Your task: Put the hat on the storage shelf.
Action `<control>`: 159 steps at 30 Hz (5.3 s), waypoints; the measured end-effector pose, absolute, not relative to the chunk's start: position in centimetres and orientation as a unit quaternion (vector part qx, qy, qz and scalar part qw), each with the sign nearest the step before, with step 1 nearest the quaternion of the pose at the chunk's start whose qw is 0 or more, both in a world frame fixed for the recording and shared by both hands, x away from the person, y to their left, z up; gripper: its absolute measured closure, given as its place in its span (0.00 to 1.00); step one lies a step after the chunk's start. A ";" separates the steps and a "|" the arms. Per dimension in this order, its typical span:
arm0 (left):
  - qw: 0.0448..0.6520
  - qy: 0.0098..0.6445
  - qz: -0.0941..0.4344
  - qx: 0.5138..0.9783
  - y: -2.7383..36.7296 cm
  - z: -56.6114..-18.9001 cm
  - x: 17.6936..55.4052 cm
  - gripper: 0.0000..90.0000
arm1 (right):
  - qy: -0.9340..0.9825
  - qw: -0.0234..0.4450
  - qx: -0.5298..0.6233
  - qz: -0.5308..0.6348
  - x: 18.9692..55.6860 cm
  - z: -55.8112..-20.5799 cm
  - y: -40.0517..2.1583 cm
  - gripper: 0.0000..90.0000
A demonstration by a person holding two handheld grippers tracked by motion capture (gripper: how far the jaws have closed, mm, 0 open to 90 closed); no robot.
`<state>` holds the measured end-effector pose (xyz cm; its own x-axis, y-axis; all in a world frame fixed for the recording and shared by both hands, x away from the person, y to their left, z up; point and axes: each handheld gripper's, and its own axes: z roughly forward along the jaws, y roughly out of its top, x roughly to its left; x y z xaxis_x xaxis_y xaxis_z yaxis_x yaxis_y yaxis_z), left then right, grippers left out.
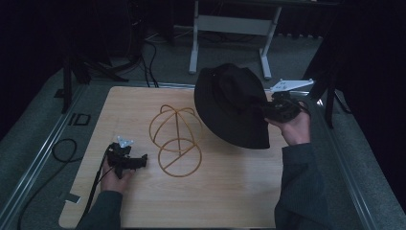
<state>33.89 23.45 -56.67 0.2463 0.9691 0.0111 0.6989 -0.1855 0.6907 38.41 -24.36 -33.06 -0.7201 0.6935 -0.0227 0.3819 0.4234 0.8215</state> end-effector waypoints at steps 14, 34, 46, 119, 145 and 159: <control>0.291 0.568 0.233 0.734 23.4 -56.7 33.9 0.01 | 0.824 0.182 0.314 0.435 38.8 -32.0 -23.8 0.96; 0.291 0.566 0.230 0.737 23.4 -56.7 33.9 0.01 | 0.834 0.162 0.292 0.440 39.0 -31.1 -23.8 0.96; 0.291 0.566 0.230 0.736 23.4 -56.7 33.9 0.01 | 0.838 0.153 0.269 0.450 38.6 -29.8 -23.8 0.96; 0.290 0.567 0.230 0.736 23.4 -56.7 33.9 0.01 | 0.851 0.111 0.174 0.483 37.2 -27.0 -18.4 0.96; 0.292 0.566 0.228 0.736 23.3 -56.7 33.9 0.01 | 0.880 0.078 0.156 0.441 38.1 -28.4 -14.6 0.95; 0.290 0.565 0.228 0.738 23.4 -56.6 33.9 0.01 | 0.900 0.047 0.151 0.406 38.9 -29.2 -13.0 0.90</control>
